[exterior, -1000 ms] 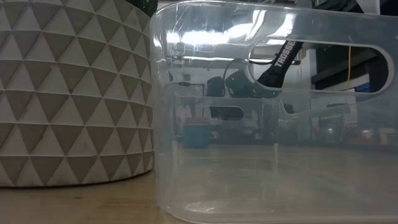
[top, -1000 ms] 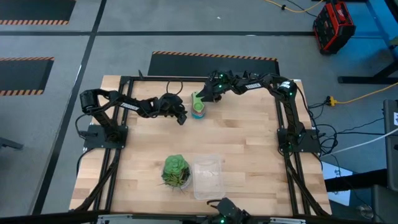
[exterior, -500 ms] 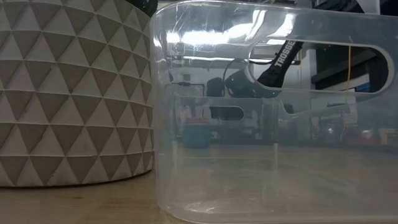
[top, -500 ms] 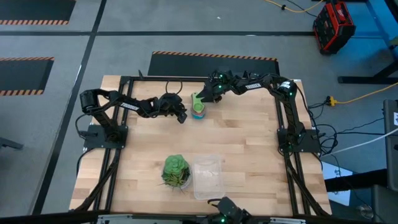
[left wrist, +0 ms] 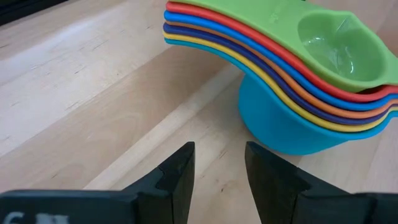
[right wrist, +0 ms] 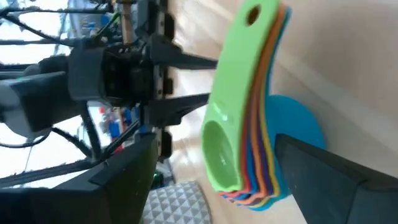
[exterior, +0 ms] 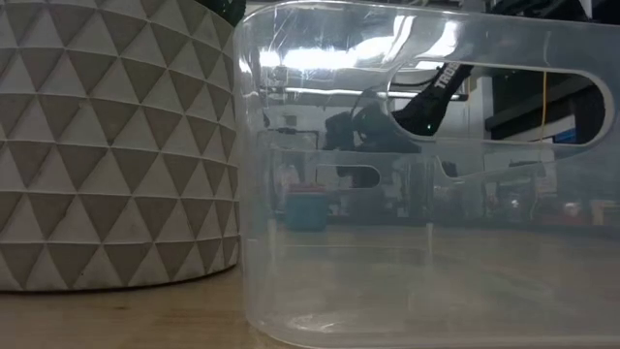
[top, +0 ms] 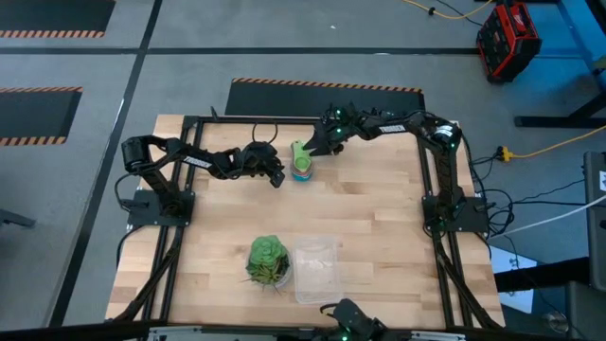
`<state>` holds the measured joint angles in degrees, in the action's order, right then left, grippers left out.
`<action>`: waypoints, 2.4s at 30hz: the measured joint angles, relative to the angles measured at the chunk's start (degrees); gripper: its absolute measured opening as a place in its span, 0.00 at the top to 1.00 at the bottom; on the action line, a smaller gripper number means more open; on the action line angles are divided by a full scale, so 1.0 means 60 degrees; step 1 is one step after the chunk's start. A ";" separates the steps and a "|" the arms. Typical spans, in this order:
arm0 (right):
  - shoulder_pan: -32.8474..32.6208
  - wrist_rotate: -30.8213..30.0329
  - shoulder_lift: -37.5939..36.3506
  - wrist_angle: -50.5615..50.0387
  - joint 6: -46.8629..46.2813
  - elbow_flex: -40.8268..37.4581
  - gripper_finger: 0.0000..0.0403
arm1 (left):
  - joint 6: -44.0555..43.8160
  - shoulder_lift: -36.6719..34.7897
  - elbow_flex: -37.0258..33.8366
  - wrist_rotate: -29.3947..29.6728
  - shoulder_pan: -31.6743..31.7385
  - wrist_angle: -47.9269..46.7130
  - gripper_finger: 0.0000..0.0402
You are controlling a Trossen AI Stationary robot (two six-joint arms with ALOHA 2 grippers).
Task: Nest measuring cups in basket
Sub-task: Put the nested measuring cups into the transparent bin
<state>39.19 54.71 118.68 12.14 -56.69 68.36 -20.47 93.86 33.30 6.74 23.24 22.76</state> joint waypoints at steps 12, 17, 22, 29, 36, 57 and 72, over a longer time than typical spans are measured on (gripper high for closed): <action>-0.0084 -0.0875 -0.0191 -0.1669 0.1086 0.0000 0.19 | -0.0324 0.0000 0.0003 -0.0015 0.0000 0.0318 0.66; -0.0252 -0.1069 -0.0187 -0.1642 0.1119 0.0000 0.19 | -0.0547 0.0000 0.0000 0.0000 0.0000 0.0631 0.66; -0.0461 -0.1279 -0.0169 -0.1641 0.1135 0.0000 0.19 | -0.0565 0.0000 0.0004 0.0011 0.0004 0.0931 0.66; -0.0640 -0.1284 -0.0162 -0.1614 0.1094 0.0000 0.19 | -0.0574 0.0000 0.0004 0.0036 0.0018 0.0903 0.66; -0.0819 -0.1299 -0.0154 -0.1360 0.1070 0.0000 0.19 | -0.0669 0.0557 0.0062 0.0040 -0.0011 0.0928 0.66; -0.0757 -0.2038 -0.0147 -0.0969 0.1039 0.0000 0.19 | -0.0248 0.2463 0.2098 -0.0805 -0.0015 0.1009 0.66; -0.0811 -0.2927 -0.0147 -0.0964 0.1046 0.0000 0.19 | -0.0242 0.2463 0.2098 -0.0794 -0.0066 0.1002 0.66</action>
<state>34.33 37.14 117.80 6.36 -50.41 68.36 -21.92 108.64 45.89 1.98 22.85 28.77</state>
